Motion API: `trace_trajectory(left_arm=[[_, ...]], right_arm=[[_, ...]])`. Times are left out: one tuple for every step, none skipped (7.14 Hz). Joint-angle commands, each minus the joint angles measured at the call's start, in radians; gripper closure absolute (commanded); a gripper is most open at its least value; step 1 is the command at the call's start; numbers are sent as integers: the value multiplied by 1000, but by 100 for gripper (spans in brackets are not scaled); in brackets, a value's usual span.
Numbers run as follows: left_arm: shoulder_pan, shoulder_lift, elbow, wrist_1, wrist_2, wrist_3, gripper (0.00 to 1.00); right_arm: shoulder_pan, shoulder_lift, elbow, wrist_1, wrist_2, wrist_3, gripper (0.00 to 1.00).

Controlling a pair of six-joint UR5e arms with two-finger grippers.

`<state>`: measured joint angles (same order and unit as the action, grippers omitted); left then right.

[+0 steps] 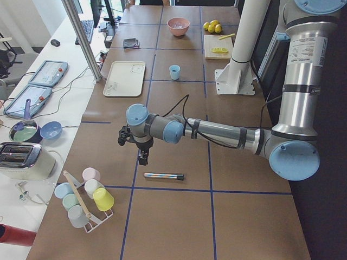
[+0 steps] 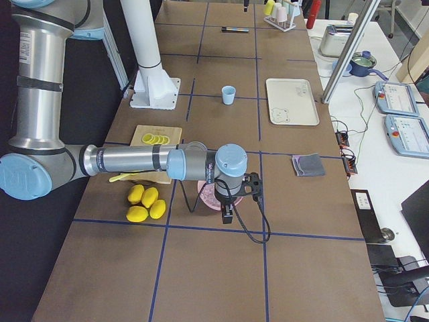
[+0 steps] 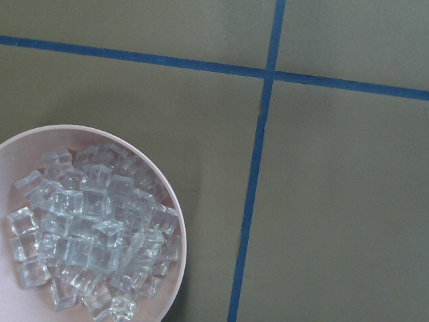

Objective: Mash ice and strawberries in cup
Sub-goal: 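Lower the muddler onto the table and open the left gripper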

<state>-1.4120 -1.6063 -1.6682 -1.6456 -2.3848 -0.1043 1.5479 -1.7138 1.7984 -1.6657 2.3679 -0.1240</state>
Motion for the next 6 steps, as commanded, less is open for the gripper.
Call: trace_trajectory(left_arm=[[-167,11,2,119,-16,272,0],[-204,28,-13,169,-19,346,0],[-212,26,-46,249,-17,344,0],[-214,16,-68,332,-13,344,0],[-217,34,-91,337,-13,342,0],[-217,60,-93,336,-10,322,0]], right_arm=[[0,11,-27,-3,-19,-6,0],[0,20,-49,-3,-16,-3,0],[0,45,-68,-6,-18,3,0],[0,59,-91,-6,-18,4,0],[1,62,-90,-6,-19,3,0],[0,71,-93,-8,-19,3,0]])
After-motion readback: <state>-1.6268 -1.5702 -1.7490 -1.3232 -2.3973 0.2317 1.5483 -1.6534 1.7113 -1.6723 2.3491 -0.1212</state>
